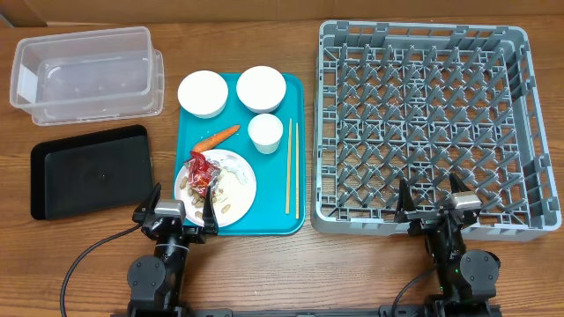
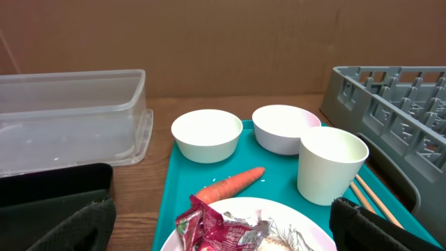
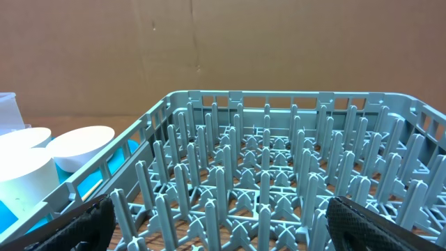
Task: Sort waste into correct bins and load items into the dishwasher
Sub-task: 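Move the left gripper down toward the red wrapper on the plate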
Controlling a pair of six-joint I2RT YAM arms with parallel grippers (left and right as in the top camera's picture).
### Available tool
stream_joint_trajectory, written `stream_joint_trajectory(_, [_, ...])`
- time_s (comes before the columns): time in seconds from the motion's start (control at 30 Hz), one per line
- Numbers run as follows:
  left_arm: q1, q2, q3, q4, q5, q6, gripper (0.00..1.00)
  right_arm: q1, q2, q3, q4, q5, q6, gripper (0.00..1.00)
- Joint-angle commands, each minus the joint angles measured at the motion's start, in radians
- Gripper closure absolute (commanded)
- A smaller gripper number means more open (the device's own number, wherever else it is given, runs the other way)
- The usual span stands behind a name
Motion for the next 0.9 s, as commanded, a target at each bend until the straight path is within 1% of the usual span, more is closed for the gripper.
stream_joint_trajectory(0.0, [0.008, -0.005, -0.004, 0.001, 0.011, 0.016, 0.00, -0.003, -0.008, -0.010, 0.011, -0.002, 0.050, 0.00])
stream_joint_trajectory(0.03, [0.009, -0.005, -0.004, 0.003, 0.002, 0.015, 0.00, -0.003, -0.008, -0.010, 0.013, -0.002, 0.081, 0.00])
stream_joint_trajectory(0.13, [0.009, -0.005, -0.004, 0.009, -0.002, 0.002, 0.00, -0.003, -0.008, -0.002, 0.008, -0.001, 0.109, 0.00])
stream_joint_trajectory(0.2, [0.009, -0.005, 0.003, 0.005, -0.001, -0.058, 0.00, -0.003, -0.008, 0.018, 0.000, -0.001, 0.109, 0.00])
stream_joint_trajectory(0.27, [0.009, -0.005, 0.027, -0.021, -0.005, -0.104, 0.00, -0.003, -0.003, 0.057, -0.027, -0.001, 0.109, 0.00])
stream_joint_trajectory(0.4, [0.009, 0.024, 0.118, -0.125, -0.026, -0.109, 0.00, -0.003, 0.042, 0.144, -0.106, -0.001, 0.108, 0.00])
stream_joint_trajectory(0.57, [0.008, 0.172, 0.324, -0.298, -0.027, -0.109, 0.00, -0.003, 0.247, 0.365, -0.237, -0.002, 0.109, 0.00])
stream_joint_trajectory(0.63, [0.008, 0.270, 0.415, -0.353, -0.023, -0.108, 0.00, -0.003, 0.367, 0.481, -0.316, -0.002, 0.109, 0.00])
stream_joint_trajectory(0.7, [0.008, 0.375, 0.506, -0.394, 0.024, -0.089, 0.00, -0.003, 0.473, 0.583, -0.400, -0.002, 0.109, 0.00])
stream_joint_trajectory(0.83, [0.008, 0.633, 0.725, -0.573, 0.037, -0.078, 0.00, -0.004, 0.704, 0.792, -0.591, -0.001, 0.108, 0.00])
stream_joint_trajectory(0.87, [0.008, 0.663, 0.752, -0.596, 0.037, -0.078, 0.00, -0.004, 0.735, 0.819, -0.619, -0.001, 0.108, 0.00])
